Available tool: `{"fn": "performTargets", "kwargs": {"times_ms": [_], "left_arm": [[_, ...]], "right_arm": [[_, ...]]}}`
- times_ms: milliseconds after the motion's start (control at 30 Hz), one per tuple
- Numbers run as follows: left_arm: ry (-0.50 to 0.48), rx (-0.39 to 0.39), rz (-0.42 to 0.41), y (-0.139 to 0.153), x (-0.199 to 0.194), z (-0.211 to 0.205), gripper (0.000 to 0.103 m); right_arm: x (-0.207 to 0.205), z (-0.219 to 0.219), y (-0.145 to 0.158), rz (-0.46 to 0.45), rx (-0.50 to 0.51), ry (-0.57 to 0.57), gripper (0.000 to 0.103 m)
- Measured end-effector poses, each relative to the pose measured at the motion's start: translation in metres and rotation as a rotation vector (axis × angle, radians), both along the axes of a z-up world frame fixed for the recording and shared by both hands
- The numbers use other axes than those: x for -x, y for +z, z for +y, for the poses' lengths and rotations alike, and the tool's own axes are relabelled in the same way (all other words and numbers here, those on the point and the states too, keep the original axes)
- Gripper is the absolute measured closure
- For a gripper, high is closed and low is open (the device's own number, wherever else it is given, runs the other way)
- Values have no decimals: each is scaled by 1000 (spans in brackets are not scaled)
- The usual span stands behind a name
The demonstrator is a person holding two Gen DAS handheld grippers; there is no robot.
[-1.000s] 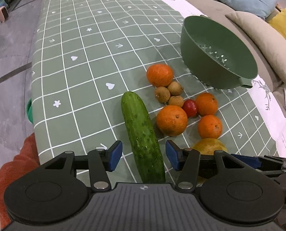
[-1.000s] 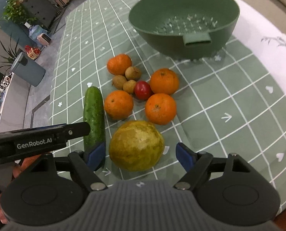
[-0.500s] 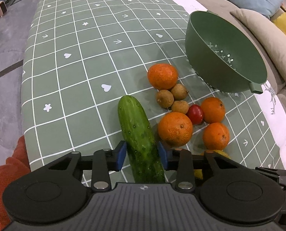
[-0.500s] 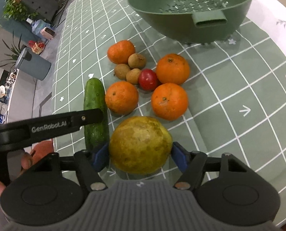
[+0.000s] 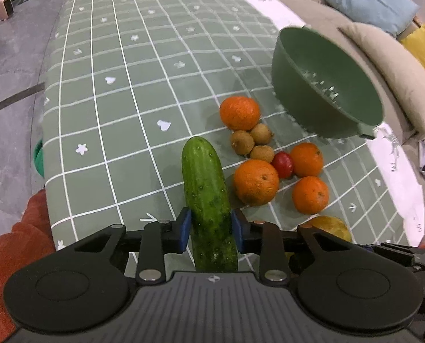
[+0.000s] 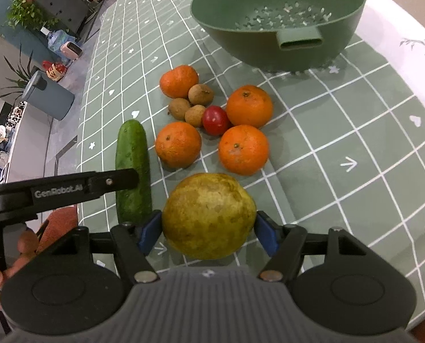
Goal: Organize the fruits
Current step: 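Grasp the cucumber with the left tool while the right tool grasps the yellow-green fruit, then carry the cucumber and yellow-green fruit into the green colander and release both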
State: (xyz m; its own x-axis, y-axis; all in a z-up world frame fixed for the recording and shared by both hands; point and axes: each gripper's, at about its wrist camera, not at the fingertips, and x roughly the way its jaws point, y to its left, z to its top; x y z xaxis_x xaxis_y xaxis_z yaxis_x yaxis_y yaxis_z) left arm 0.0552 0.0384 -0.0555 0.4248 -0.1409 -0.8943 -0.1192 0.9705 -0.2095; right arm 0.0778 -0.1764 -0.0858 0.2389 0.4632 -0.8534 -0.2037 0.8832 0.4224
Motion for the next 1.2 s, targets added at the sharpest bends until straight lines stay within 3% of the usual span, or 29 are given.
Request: {"fn": "performTargets", "kwargs": {"times_ms": [33,100,167,233,367,467,533,567,1000,1200], "left_arm": [[-6,0,-18,6,3,0,77],[-15,14,-67,20,10,-1,103],[-35,28,-131,38,13,-4,103],[-65,-26,-169,51,11,-13,103],[-64,-52,-98,39,1,-19,103],[-52,-70,-61,26,3,-16,92],[-33,-82,-39,15,4,-11,67],[-18,-86,-28,9,3,-9,65],[32,-145,67,-31,-9,4,59],[70,-109,78,-38,-7,16,60]], "right_arm": [[2,-1,3,-8,-2,-2,37],[6,-5,12,-36,-9,-5,37],[9,-8,22,-77,-11,-7,37],[9,-10,31,-119,-5,-5,37],[5,-11,30,-113,4,-10,37],[10,-15,25,-97,-5,-13,37],[11,-15,21,-83,-3,-17,37],[10,-15,20,-78,-3,-20,37],[8,-16,13,-55,6,-22,36],[8,-15,11,-50,13,-15,36]]}}
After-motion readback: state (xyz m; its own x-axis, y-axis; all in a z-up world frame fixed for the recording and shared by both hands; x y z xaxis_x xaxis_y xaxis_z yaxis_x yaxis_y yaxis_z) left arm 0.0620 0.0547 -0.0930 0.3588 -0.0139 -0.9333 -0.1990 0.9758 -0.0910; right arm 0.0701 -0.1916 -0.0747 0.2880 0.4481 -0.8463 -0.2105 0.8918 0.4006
